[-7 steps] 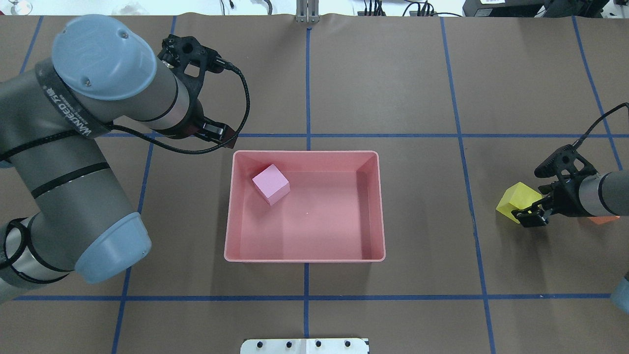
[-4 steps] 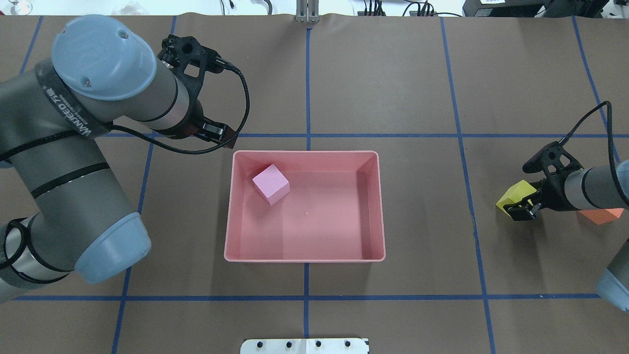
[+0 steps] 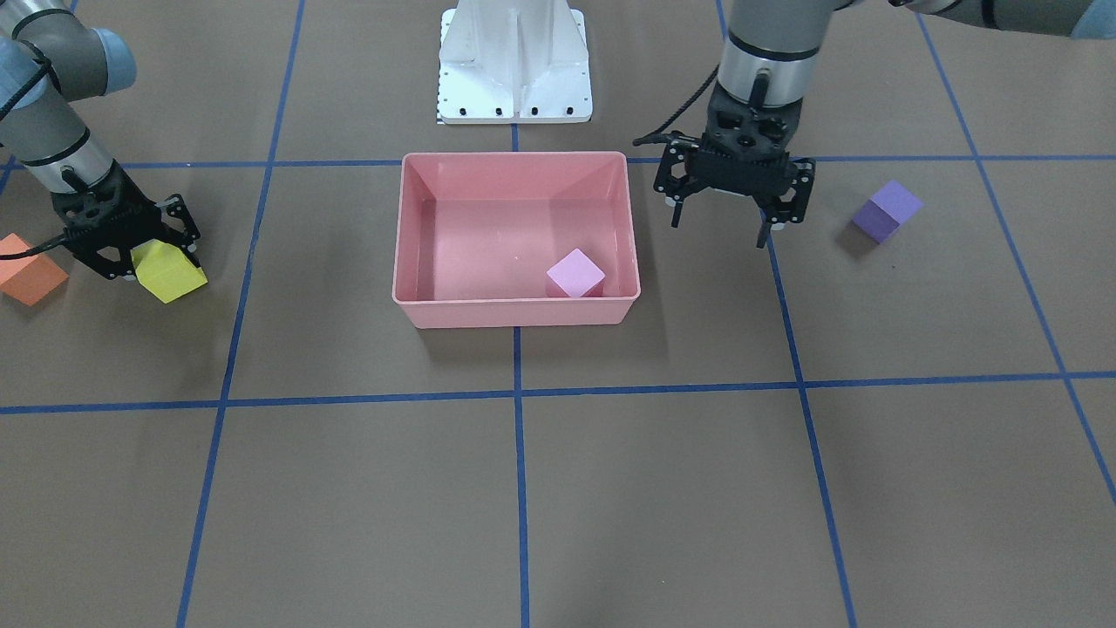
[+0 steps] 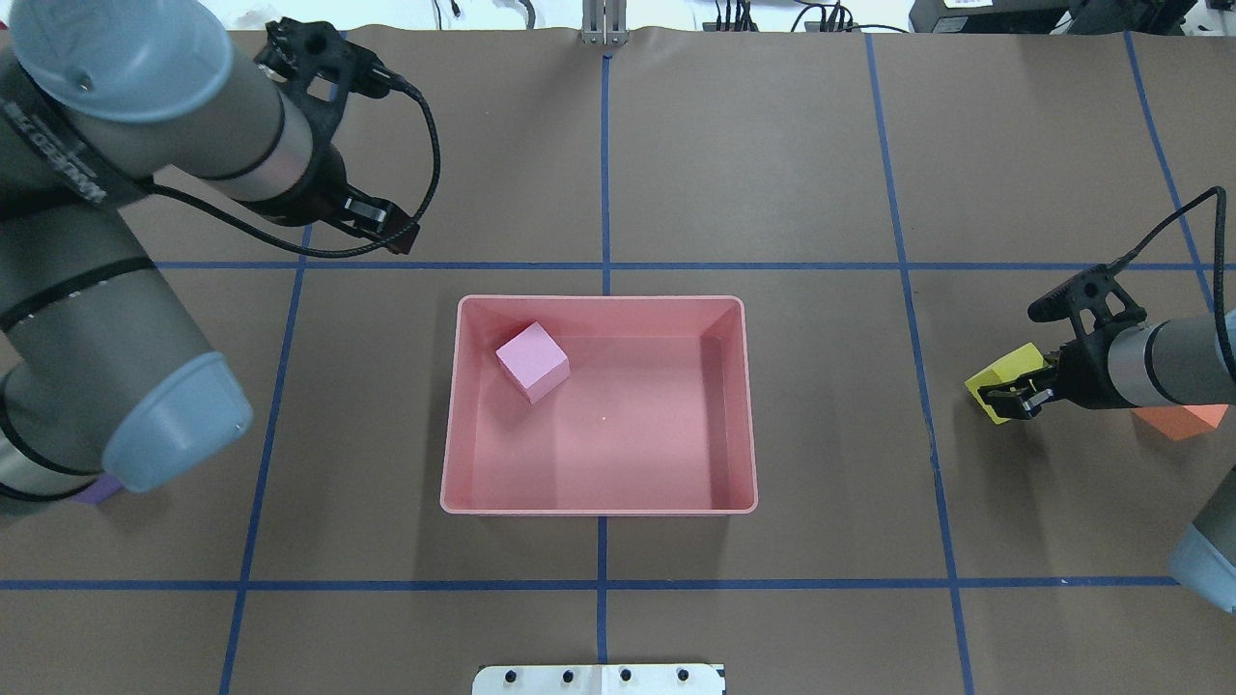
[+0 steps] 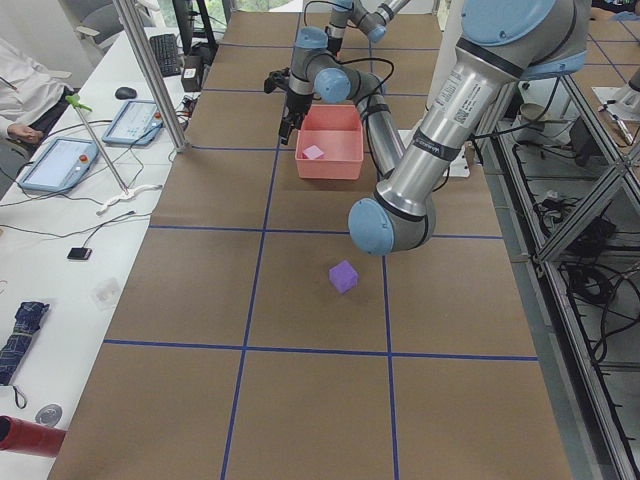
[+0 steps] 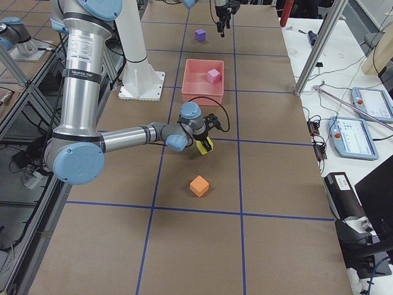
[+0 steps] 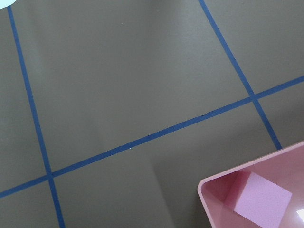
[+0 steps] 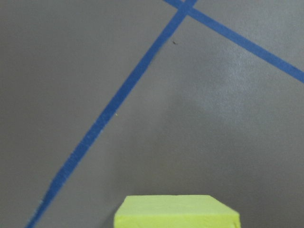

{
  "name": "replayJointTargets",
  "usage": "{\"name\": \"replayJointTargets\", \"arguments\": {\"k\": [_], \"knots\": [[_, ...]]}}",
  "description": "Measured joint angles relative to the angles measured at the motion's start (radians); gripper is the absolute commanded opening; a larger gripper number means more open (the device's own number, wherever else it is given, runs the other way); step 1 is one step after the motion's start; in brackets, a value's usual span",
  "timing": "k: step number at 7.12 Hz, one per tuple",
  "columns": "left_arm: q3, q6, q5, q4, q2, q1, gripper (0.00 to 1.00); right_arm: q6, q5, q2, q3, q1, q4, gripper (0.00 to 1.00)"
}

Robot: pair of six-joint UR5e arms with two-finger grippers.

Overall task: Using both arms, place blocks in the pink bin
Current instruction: 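Carry the yellow cube into the bin beside the pink cube and release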

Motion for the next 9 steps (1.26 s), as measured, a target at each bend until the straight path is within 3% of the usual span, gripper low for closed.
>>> {"name": "replayJointTargets", "arguments": {"k": [2,3,5,6,8,9], "knots": [[0.002,0.2,-0.09,-0.019,0.115,-0.135,1.0,0.207,0.001,0.029,0.056,-0.002,-0.027,0.0],[0.008,0.265,-0.13,-0.088,0.203,-0.181,1.0,0.317,0.001,0.075,0.097,-0.003,-0.103,0.0],[0.05,0.317,-0.2,-0.367,0.41,-0.222,1.0,0.516,0.001,0.24,0.225,-0.016,-0.423,0.0],[0.073,0.322,-0.213,-0.506,0.499,-0.226,1.0,0.611,-0.003,0.353,0.281,-0.039,-0.613,0.15],[0.131,0.325,-0.231,-0.724,0.621,-0.227,1.0,0.804,-0.087,0.621,0.315,-0.145,-0.947,0.71],[0.164,0.322,-0.241,-0.815,0.654,-0.228,1.0,0.876,-0.159,0.713,0.29,-0.21,-1.022,0.99]]}}
